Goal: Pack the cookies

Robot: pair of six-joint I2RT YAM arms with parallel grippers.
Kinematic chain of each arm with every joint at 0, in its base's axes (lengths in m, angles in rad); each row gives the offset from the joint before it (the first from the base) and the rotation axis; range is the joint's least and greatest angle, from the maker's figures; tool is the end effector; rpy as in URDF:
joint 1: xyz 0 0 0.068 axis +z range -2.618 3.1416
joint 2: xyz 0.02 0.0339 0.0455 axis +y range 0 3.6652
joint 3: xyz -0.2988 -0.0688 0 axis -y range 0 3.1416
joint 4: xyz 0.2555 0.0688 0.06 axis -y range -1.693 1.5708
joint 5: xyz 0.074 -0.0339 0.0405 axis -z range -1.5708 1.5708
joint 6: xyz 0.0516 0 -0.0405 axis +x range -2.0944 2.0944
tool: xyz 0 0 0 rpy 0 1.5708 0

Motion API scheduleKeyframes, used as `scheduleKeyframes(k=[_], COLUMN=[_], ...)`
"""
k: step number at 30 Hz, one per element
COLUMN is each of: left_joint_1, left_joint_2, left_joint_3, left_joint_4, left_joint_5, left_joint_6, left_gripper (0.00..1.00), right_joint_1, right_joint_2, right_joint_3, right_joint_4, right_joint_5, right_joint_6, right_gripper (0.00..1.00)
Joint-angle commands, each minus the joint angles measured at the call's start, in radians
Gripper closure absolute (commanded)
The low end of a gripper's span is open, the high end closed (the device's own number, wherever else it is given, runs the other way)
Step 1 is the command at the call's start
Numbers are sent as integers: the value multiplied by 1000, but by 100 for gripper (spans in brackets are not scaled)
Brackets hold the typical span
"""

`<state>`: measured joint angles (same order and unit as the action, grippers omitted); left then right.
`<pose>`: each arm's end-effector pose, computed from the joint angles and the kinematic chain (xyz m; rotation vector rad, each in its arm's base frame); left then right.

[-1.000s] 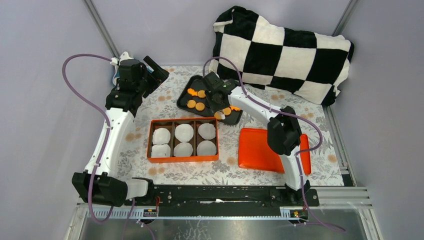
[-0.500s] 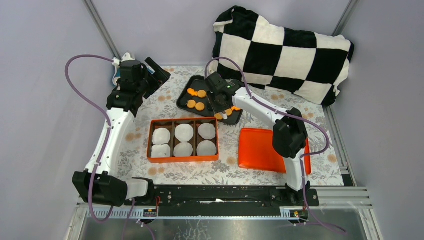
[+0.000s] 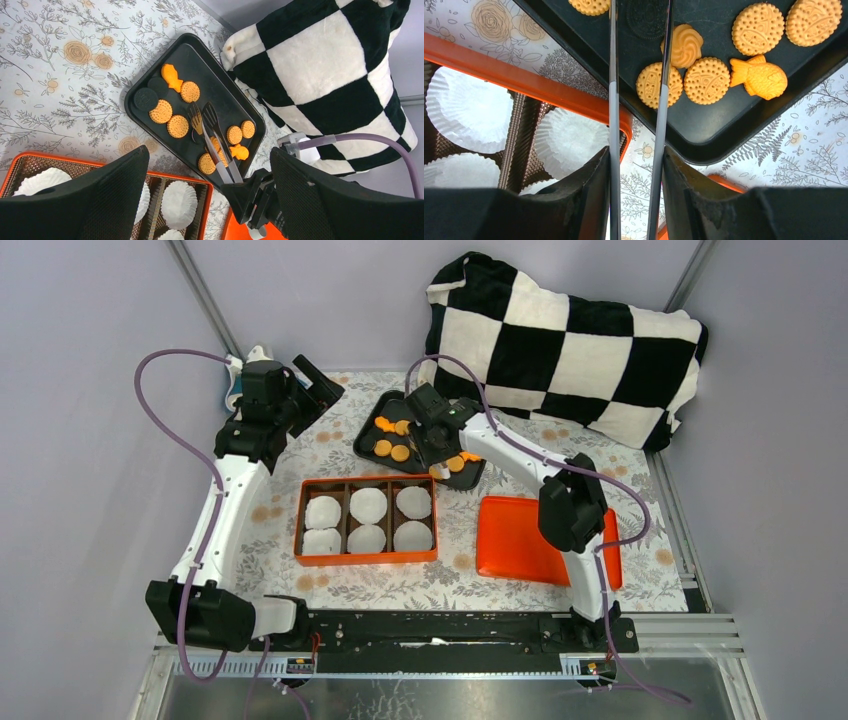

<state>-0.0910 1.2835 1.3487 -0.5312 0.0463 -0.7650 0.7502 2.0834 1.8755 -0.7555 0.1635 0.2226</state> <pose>0.2971 -0.0295 0.4202 -0.6618 1.9788 -0.5777 0.3717 0.3349 0.2773 -0.5957 2.4542 0.1870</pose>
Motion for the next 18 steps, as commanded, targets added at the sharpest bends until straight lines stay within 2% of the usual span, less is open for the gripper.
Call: scheduleKeyframes(k=[1, 5, 8, 18], left_joint_1=[1, 1, 0, 1], left_joint_2=[6, 4, 3, 11], left_joint_3=[-13, -13, -18, -31], left_joint_4=[57, 57, 58, 64], left_joint_5=[22, 26, 31, 41], left_joint_6=[4, 6, 4, 4], left_gripper=[6, 6, 6, 6], right_joint_1=[5, 5, 5, 5], right_joint_2=[30, 42, 53, 131], right_joint_3=[71, 80, 86, 178], right_joint_4=[-16, -17, -19, -39], right_joint_5=[-7, -11, 4, 10], right_joint_6=[-10, -9, -8, -3], right_gripper=[55, 52, 45, 49])
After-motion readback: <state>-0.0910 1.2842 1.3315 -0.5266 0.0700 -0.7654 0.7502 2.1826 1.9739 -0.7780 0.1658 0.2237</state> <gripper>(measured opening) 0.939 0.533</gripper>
